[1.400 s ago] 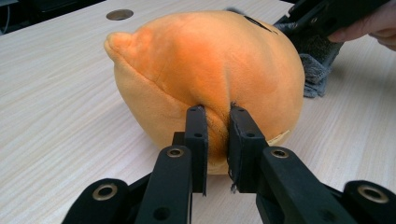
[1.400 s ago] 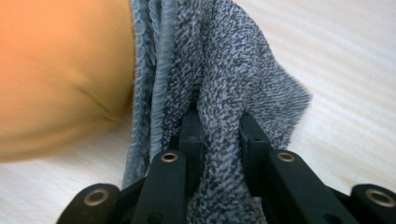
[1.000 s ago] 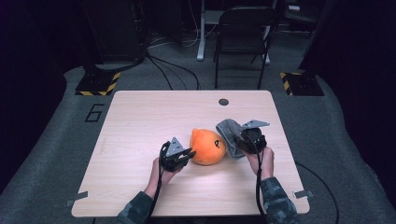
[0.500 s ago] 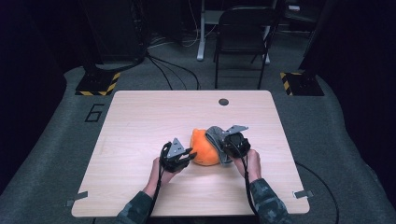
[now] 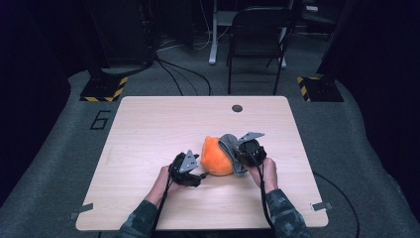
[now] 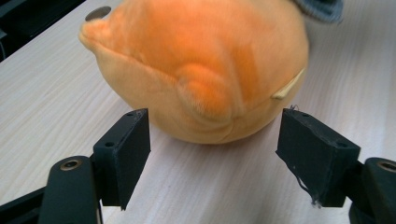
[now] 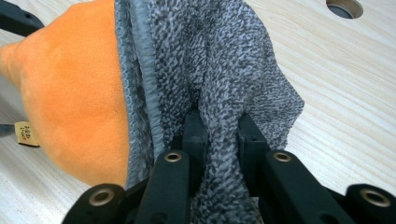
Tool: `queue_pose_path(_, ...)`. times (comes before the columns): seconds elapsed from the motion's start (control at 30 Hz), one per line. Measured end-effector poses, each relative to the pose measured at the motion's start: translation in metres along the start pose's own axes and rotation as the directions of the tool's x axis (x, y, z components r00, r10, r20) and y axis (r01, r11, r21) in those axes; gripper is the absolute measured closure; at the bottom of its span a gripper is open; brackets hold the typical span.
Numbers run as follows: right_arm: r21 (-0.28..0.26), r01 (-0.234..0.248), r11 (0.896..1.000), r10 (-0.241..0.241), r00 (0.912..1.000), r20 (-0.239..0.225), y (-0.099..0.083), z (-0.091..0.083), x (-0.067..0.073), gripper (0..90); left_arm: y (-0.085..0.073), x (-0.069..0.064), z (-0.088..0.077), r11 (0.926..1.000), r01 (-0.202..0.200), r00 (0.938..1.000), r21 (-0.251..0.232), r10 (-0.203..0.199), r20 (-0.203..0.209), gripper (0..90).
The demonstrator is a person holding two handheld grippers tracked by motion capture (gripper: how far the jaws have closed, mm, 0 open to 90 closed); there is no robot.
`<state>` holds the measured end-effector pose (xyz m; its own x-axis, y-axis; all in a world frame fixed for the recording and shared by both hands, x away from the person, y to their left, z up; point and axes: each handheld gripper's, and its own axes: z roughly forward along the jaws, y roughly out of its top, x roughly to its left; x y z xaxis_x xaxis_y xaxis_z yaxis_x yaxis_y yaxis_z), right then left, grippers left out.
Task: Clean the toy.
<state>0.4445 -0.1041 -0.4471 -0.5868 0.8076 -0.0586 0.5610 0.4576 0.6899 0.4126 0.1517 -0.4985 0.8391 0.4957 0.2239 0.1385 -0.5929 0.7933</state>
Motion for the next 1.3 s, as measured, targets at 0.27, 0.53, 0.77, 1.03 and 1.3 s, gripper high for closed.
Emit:
queue_pose_path(0.27, 0.002, -0.004, 1.000, 0.004, 1.0000, -0.009, 0.000, 0.001, -0.001, 78.2, -0.004, 0.002, 0.011, 0.9995, -0.032, 0.9993, -0.004, 0.032, -0.017, 26.0)
queue_pose_path(0.53, 0.011, -0.014, 1.000, 0.015, 0.9998, -0.010, -0.001, 0.002, 0.000, 78.4, -0.004, -0.004, 0.018, 0.9974, -0.064, 0.9978, -0.032, 0.064, -0.019, 41.9)
queue_pose_path(0.77, 0.002, 0.002, 1.000, -0.002, 1.0000, -0.006, -0.002, 0.002, 0.001, 78.5, -0.008, -0.005, 0.019, 0.9947, -0.084, 0.9965, -0.060, 0.083, -0.012, 68.2)
queue_pose_path(1.03, -0.059, -0.016, 0.998, 0.020, 0.9983, 0.055, -0.009, -0.036, -0.015, 78.1, -0.009, -0.004, 0.018, 0.9949, -0.089, 0.9960, -0.049, 0.088, -0.014, 75.1)
queue_pose_path(1.3, -0.036, -0.083, 0.996, 0.088, 0.9799, 0.179, -0.062, -0.068, -0.051, 78.0, -0.011, -0.004, 0.017, 0.9947, -0.090, 0.9959, -0.050, 0.089, -0.017, 77.9)
